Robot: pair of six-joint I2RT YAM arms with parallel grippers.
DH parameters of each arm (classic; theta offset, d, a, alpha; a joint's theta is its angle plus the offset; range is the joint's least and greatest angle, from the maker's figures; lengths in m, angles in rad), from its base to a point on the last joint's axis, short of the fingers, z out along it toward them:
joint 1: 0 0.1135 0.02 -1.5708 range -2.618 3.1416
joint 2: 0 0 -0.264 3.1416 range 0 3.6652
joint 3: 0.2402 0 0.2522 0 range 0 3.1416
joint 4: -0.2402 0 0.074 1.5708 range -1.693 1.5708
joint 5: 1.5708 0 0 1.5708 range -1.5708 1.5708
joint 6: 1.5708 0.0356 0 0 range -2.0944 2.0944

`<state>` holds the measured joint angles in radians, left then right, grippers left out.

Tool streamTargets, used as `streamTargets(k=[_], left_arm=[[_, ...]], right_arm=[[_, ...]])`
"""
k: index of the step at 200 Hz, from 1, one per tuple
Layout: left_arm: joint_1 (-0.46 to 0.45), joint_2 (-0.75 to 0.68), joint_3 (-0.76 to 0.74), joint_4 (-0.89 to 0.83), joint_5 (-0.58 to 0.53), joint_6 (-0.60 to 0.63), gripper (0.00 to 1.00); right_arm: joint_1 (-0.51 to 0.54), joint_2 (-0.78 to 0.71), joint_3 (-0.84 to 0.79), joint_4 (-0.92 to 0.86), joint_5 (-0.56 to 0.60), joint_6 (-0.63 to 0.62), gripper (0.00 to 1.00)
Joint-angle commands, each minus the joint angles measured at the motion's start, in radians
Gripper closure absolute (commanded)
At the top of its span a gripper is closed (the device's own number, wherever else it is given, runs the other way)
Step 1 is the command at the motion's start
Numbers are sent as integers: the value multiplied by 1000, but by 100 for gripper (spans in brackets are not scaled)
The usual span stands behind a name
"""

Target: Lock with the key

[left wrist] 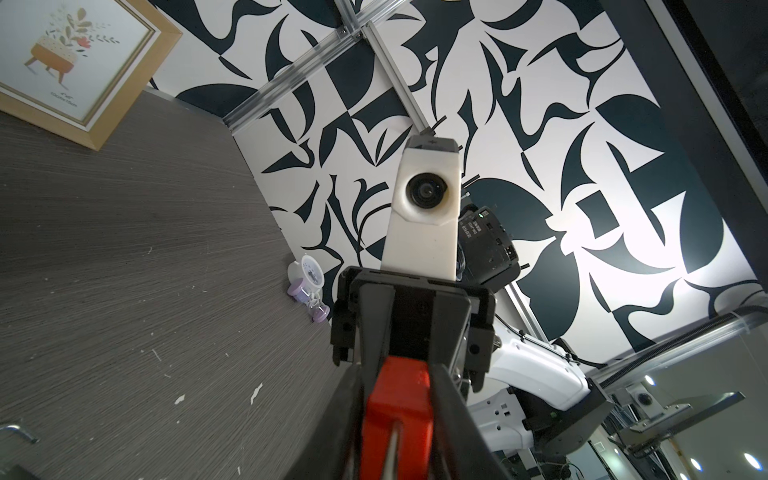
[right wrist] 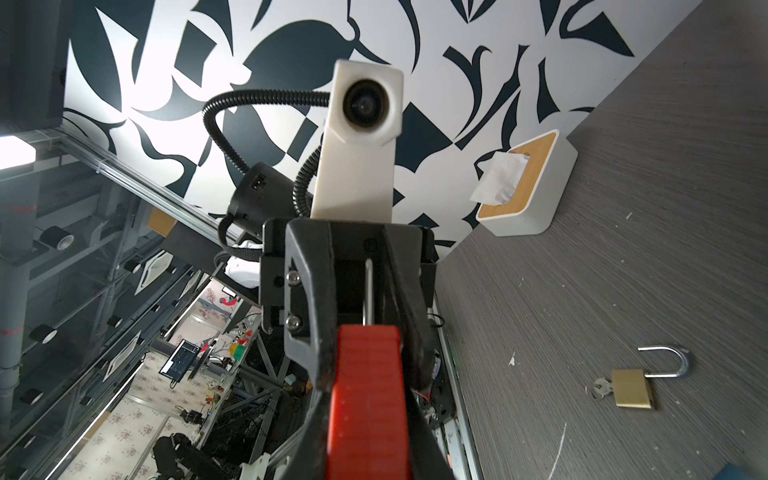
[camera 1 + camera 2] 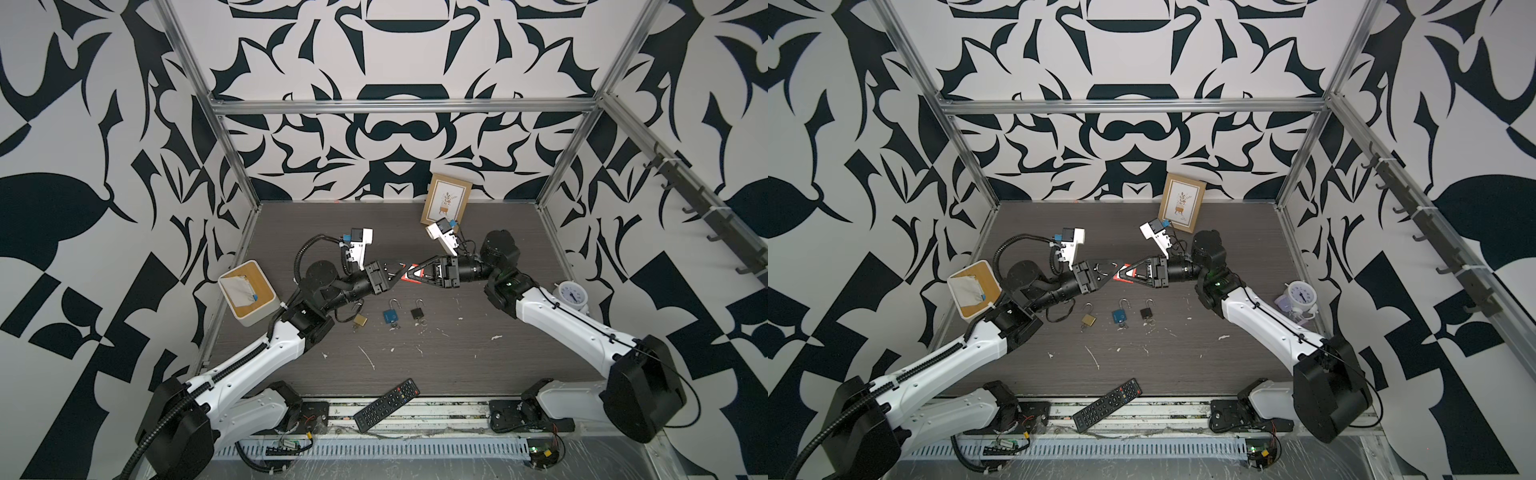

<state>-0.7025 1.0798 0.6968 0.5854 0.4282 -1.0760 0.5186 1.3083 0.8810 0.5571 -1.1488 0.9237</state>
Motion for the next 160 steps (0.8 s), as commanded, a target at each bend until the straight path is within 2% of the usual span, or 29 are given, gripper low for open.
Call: streamTargets(k=[1, 32, 58, 107, 112, 116, 146, 160], left_arm=[[-8, 15, -17, -23, 18, -39, 100], [-8, 12, -10, -41, 14, -29, 100], [-8, 15, -14, -45, 4, -29, 100], [-5, 16, -21, -45, -9, -34, 100], [-4, 15, -22, -45, -9, -34, 100], [-3, 16, -23, -44, -10, -32, 100], [12, 8, -33, -49, -16, -31, 100], [24, 13, -38, -50, -11, -32, 100]], right_arm=[[-1, -35, 6, 122, 56, -47, 79], [0, -45, -7, 115, 67, -61, 77], [-3, -51, -13, 124, 70, -60, 71], [-11, -64, -32, 130, 80, -63, 54], [-14, -64, -33, 127, 83, -65, 45], [-16, -66, -34, 125, 85, -65, 42], [-48, -89, -59, 97, 146, -66, 41], [-72, -109, -70, 62, 188, -69, 37]])
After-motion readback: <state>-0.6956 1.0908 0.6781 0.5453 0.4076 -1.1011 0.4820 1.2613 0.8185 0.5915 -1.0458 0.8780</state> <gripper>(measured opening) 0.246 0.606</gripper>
